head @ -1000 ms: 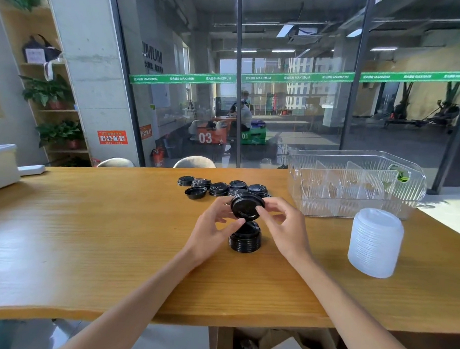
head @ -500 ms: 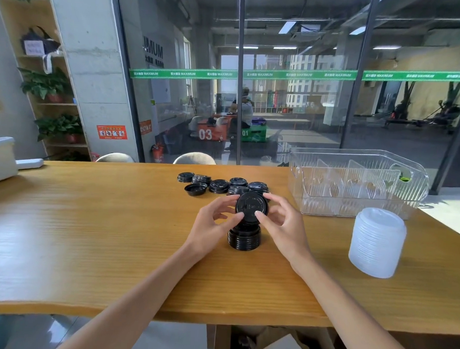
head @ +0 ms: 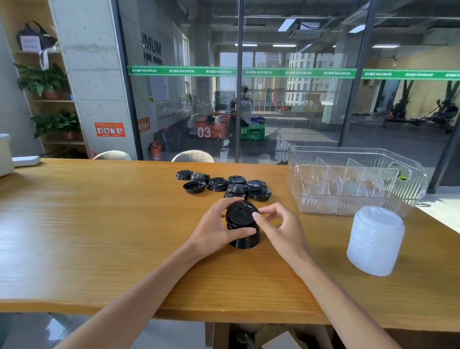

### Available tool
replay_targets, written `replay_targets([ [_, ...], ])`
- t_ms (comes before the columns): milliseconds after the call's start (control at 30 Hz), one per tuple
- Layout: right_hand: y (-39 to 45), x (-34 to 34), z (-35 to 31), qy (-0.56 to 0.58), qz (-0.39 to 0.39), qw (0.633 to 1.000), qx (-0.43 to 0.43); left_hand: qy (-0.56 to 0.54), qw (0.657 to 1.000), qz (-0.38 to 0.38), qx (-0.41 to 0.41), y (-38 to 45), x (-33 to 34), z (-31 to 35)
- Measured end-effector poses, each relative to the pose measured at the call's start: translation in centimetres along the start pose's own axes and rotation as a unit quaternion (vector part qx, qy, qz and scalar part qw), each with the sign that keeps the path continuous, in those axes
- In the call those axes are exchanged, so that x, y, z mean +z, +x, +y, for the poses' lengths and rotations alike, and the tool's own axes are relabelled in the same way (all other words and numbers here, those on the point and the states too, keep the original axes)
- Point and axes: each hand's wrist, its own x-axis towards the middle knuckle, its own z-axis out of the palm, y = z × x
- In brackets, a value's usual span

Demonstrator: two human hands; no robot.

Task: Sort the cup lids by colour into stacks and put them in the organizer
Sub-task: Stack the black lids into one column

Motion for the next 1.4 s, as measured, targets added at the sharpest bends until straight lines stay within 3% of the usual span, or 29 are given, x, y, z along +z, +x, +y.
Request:
replay_targets([
  [200, 0.1, -0.2, -0.1, 0.034, -0.016, 0.999, 0.013, -0.036, 0.999, -0.011, -0.026, 0.0, 0.0, -0.6],
  [600, -0.1, -0.5, 0.4, -0.014, -0.042, 0.999, 0.024, -0.041, 0.996, -0.050, -0.056, -0.1, -1.7, -1.4],
  [1000, 0.0, -0.8, 1.0, -0.043, -0.026, 0.997, 0.058, 0.000, 0.998, -0.048, -0.040, -0.1, -0.9, -1.2],
  [1400, -0.1, -0.7, 0.9, -0.045, -0.051, 0.997, 0.030, -0.009, 0.998, -0.037, -0.054, -0.8, -1.2, -1.0],
])
